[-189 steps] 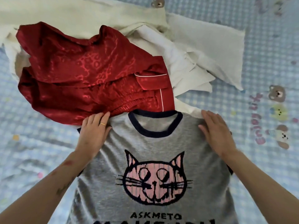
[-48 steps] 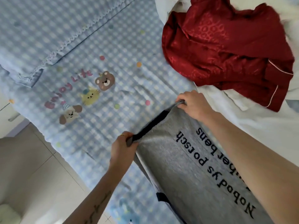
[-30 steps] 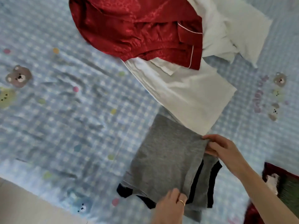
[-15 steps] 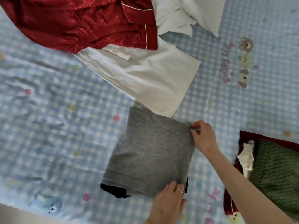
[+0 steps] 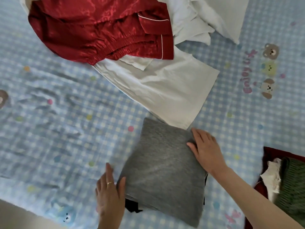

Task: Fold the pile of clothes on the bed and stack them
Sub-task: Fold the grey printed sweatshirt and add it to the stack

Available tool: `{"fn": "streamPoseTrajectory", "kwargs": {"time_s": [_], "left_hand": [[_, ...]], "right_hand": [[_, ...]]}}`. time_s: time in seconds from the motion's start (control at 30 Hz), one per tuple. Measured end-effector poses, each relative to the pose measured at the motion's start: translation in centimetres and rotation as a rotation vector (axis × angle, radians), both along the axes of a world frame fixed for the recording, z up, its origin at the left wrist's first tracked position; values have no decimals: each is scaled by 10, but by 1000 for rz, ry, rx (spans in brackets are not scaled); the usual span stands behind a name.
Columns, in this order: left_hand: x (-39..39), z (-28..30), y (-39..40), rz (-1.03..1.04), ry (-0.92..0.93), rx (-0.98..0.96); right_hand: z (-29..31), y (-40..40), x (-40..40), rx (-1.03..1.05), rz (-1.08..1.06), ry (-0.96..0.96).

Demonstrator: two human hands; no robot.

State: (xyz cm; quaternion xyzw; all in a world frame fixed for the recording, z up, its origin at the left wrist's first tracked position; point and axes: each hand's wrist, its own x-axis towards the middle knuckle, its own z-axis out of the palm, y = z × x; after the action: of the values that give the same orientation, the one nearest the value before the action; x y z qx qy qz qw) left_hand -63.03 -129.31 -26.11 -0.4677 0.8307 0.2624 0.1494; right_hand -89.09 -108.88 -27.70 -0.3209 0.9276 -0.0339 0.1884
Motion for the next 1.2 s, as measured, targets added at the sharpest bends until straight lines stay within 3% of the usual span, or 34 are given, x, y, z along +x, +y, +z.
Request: {"fn": "streamPoseTrajectory", "kwargs": {"time_s": [0.07,0.13,0.27,0.37,0.43,0.53,0.67,0.8,1.03,1.2], "left_hand": [[-22,2,-8,15,0,139],[-46,10,-11,10,53,229],[-108,38,-19,-133,306,140],[-166,42,-18,-156,470,125],[-175,36,2,8,454,196],[-139,28,61,340,235,365],[-119,24,117,510,116,512],[-129,29,132,453,21,620],[-143,110,125,449,300,768],[-189,169,172,344,397,911]], "right_hand": [[8,-1,-1,-51,75,-22],[18,6,-4,-135,-9,-99],[40,56,13,-270,-377,-94],[49,104,32,-242,-688,-111],[46,125,39,-159,-812,-169],[36,133,43,-106,-940,-297],[27,128,47,-171,-939,-283],[34,124,50,-275,-995,-344],[118,157,45,-664,-1157,-355],[188,213,24,-882,-1286,-316]]}}
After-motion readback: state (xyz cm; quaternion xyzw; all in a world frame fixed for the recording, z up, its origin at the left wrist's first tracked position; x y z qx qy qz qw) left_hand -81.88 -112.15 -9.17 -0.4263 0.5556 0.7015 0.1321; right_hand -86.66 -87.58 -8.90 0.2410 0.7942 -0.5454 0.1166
